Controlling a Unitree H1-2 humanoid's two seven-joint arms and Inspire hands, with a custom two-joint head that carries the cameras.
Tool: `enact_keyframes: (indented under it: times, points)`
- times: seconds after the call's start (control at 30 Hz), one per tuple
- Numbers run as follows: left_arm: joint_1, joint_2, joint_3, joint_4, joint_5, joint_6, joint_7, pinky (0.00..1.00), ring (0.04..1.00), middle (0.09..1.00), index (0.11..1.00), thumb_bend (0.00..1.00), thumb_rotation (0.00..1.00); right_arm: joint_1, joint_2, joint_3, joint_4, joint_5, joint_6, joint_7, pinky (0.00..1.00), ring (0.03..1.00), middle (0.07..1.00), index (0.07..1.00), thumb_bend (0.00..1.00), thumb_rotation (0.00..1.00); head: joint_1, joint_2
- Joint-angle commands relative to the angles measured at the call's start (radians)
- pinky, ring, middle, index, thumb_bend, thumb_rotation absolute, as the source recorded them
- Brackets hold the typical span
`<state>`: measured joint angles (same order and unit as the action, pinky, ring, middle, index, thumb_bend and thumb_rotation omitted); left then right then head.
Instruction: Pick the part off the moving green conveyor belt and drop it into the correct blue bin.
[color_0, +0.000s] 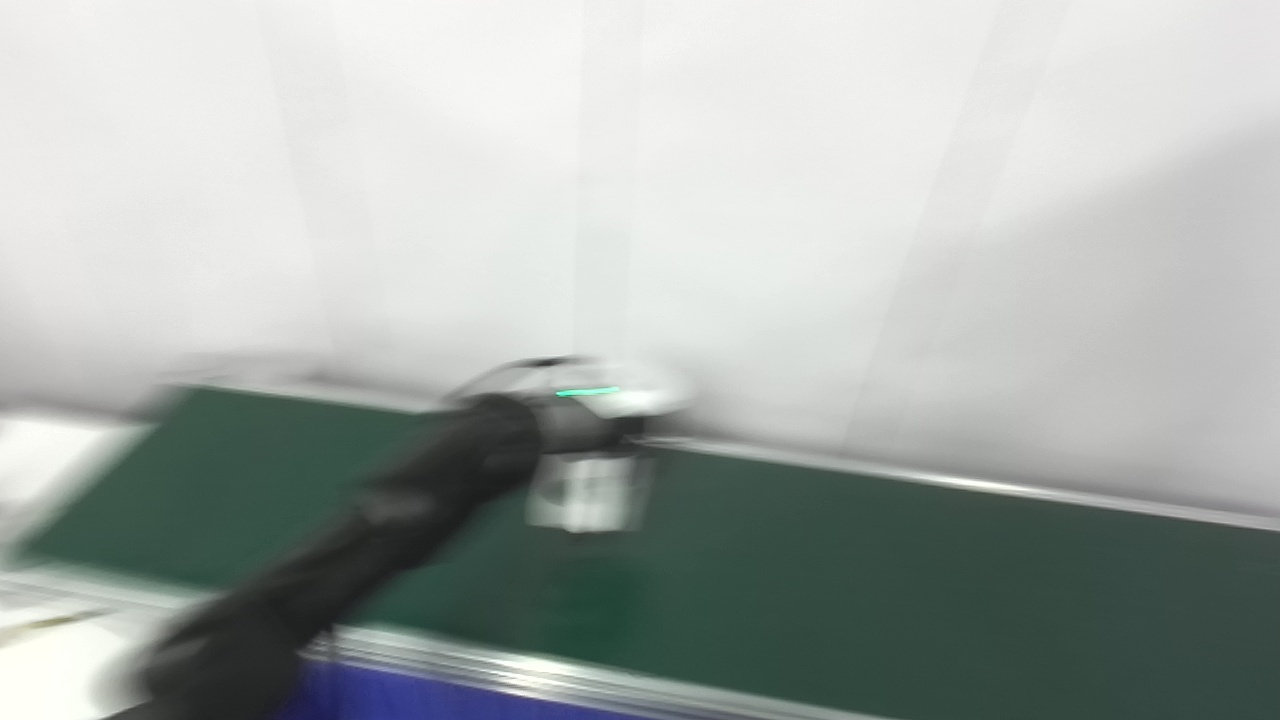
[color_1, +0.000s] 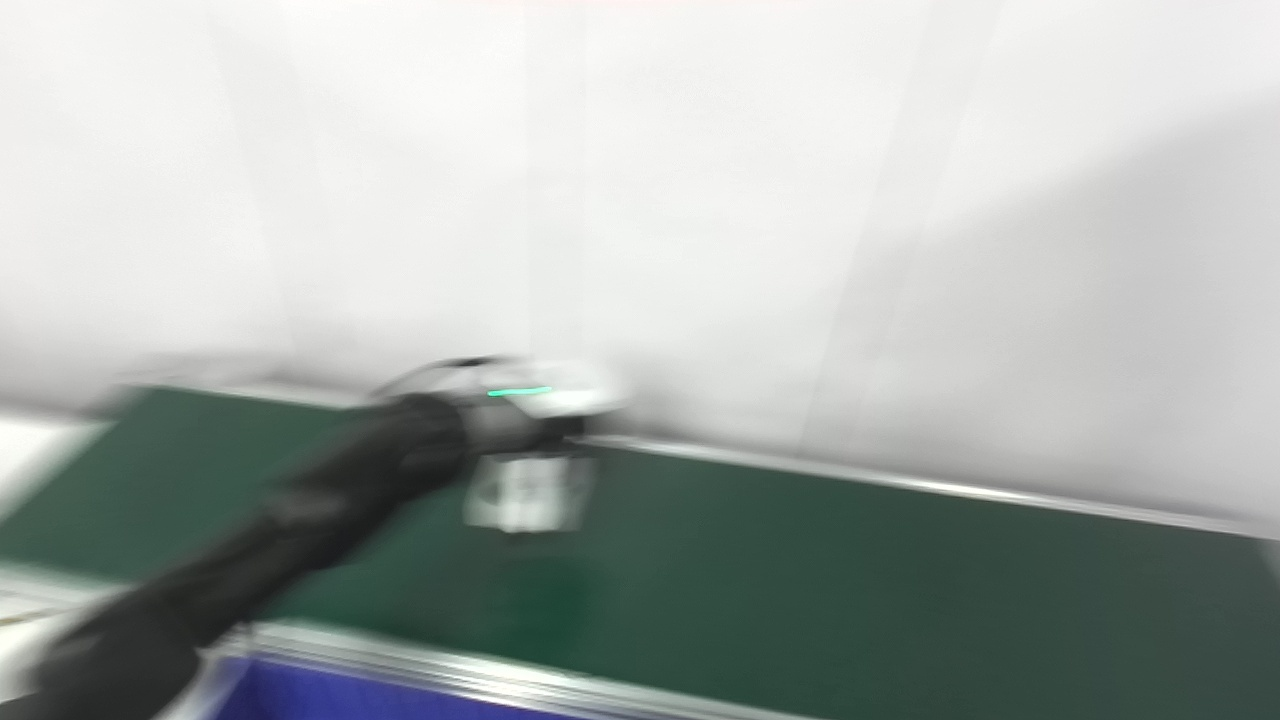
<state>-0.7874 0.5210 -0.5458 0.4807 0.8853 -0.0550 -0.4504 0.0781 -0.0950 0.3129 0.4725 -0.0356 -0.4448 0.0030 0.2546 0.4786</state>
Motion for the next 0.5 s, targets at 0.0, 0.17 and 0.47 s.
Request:
enact_keyframes:
  times: [0.0,0.17,0.47]
  points:
    - [-0.052,-0.011,0.012,-0.026,-0.001,0.002,0.011,0.12,0.182,0.243,0.469,0.52,0.04,-0.026,-0.003,-0.003,-0.008,0.003,-0.025,0.019,1.0,0.98,0.976,0.97,0.89,1.0,0.002,-0.001]
    - [-0.046,0.001,0.033,-0.063,-0.027,0.012,-0.031,0.34,0.413,0.475,0.478,0.52,0.0,-0.034,-0.001,-0.008,0.006,0.003,-0.025,0.028,1.0,0.988,0.983,0.973,0.9,1.0,0.006,-0.001]
    - [0.032,0.051,0.112,-0.295,-0.112,0.024,-0.114,0.38,0.443,0.533,0.44,0.52,0.0,-0.042,-0.002,-0.007,0.007,-0.003,-0.025,0.03,1.0,0.985,0.982,0.973,0.87,1.0,0.016,0.006]
